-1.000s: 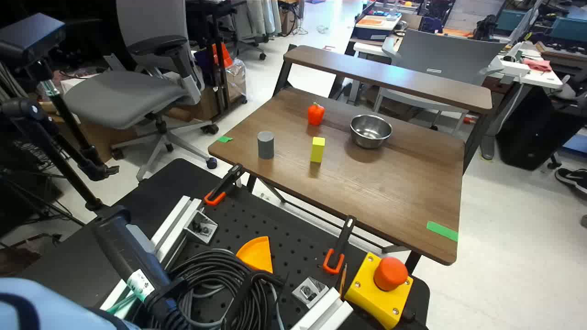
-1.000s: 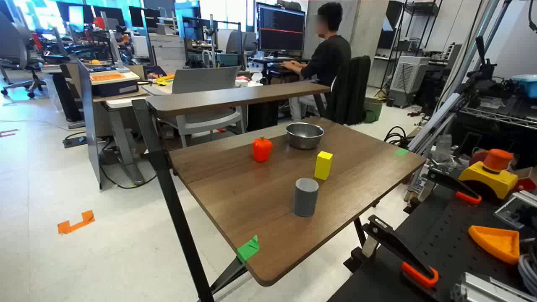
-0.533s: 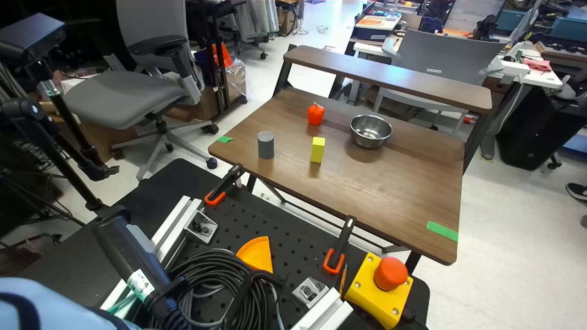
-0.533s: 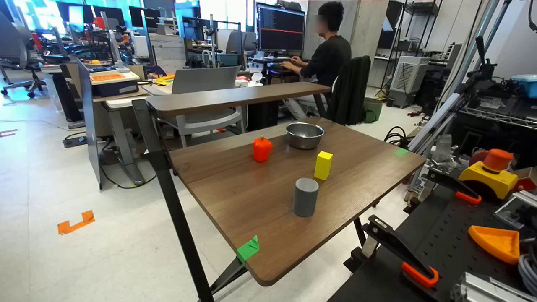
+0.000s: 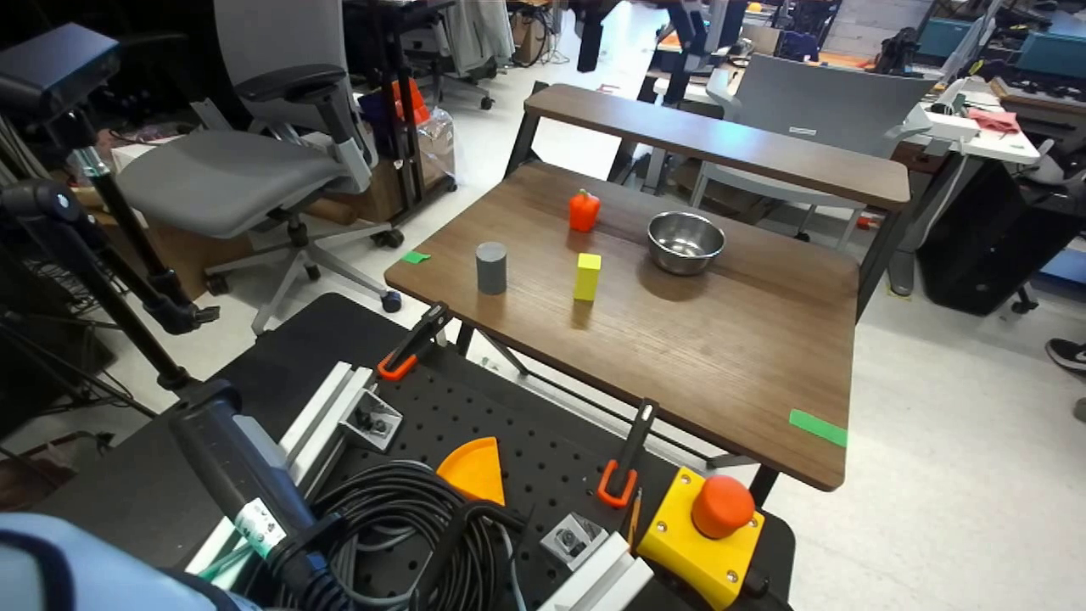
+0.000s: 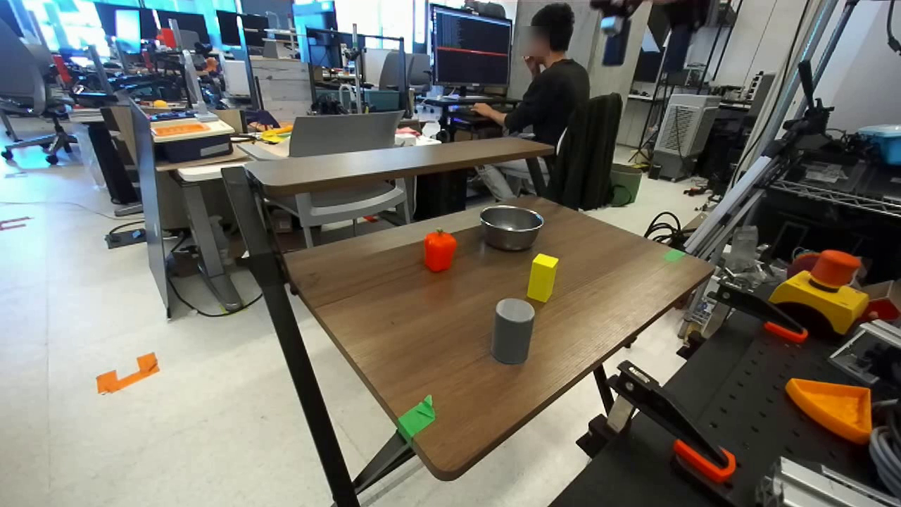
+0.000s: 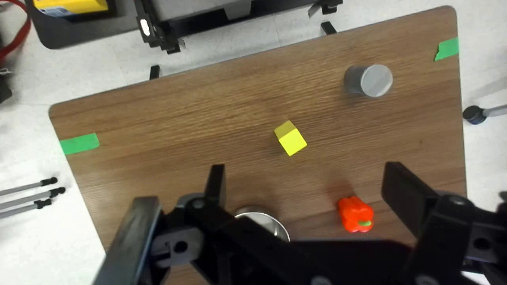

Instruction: Pick up the yellow cup from the table and put it in the bowl

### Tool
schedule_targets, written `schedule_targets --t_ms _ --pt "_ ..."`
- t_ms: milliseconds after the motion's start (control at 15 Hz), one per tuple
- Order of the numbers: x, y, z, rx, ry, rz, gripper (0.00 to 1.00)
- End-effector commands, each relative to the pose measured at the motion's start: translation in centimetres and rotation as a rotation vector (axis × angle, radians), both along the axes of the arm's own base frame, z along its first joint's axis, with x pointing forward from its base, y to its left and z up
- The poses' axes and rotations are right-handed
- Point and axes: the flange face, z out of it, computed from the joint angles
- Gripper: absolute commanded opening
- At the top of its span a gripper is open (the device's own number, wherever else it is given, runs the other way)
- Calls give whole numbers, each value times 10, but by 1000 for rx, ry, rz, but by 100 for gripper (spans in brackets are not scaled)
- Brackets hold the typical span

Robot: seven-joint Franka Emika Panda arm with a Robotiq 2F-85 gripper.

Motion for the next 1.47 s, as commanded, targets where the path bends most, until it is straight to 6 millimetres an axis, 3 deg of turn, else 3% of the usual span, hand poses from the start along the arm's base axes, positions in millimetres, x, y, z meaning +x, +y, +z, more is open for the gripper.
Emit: schedule_targets --t_ms 0,333,533,800,1267,1333,1400 --pt "29 19 -61 -28 -36 9 100" --pt "46 30 -149 -69 -7 19 100" --pt "47 38 -187 -98 38 41 100" --pt "54 45 -221 -137 82 55 100" --pt "75 54 -256 -196 103 85 100" --pt "76 56 -259 -197 107 91 82" --pt "78 58 -262 -195 107 96 72"
